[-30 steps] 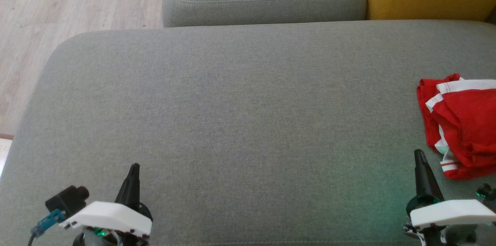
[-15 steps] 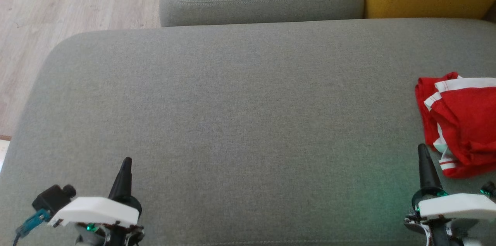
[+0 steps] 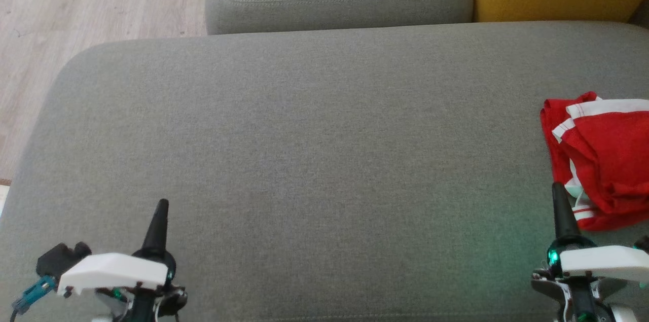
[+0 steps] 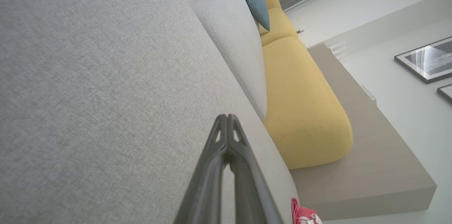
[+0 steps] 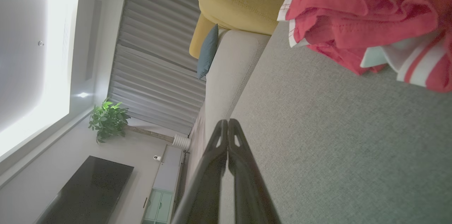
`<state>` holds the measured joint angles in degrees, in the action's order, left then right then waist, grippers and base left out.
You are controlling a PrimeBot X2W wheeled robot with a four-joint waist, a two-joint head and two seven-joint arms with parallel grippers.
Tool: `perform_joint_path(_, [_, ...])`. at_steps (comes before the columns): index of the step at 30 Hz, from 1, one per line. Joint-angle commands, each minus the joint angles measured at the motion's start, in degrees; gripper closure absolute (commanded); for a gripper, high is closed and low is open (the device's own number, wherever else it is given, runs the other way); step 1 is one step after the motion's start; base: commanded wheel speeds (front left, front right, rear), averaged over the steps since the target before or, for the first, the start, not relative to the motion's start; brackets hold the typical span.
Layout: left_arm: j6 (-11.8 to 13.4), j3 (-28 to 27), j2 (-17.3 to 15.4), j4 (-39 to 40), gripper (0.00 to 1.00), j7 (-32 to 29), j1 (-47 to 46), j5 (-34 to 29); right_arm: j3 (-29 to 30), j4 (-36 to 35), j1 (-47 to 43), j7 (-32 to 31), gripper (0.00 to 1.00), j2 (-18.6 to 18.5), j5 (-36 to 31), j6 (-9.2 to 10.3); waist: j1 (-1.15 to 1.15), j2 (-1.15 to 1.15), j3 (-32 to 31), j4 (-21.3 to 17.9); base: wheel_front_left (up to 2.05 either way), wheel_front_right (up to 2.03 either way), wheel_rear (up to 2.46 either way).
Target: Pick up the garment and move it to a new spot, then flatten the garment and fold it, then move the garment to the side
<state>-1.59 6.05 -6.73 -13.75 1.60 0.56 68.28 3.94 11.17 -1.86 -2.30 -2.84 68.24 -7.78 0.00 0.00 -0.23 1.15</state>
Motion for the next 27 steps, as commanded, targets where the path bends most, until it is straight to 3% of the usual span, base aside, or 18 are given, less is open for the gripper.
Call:
perform_joint_path(1, [-0.6, -2.6, -0.3, 1.4, 1.0, -0.3, -3.6, 1.5, -0.7, -1.6, 3.0, -0.2, 1.0, -1.4, 1.6, 0.21, 0.0, 0.0, 0.0, 0.0, 0.0, 0.0, 0.0])
perform_joint_path(27, [-4.2, -8.0, 1.5, 0.3, 1.0, -4.5, -5.6, 18.0, 0.2, 1.4, 6.3, -1.9, 1.0, -1.4, 17.9, 0.27, 0.0, 0.0, 0.3, -0.8, 0.0, 0.0, 0.0])
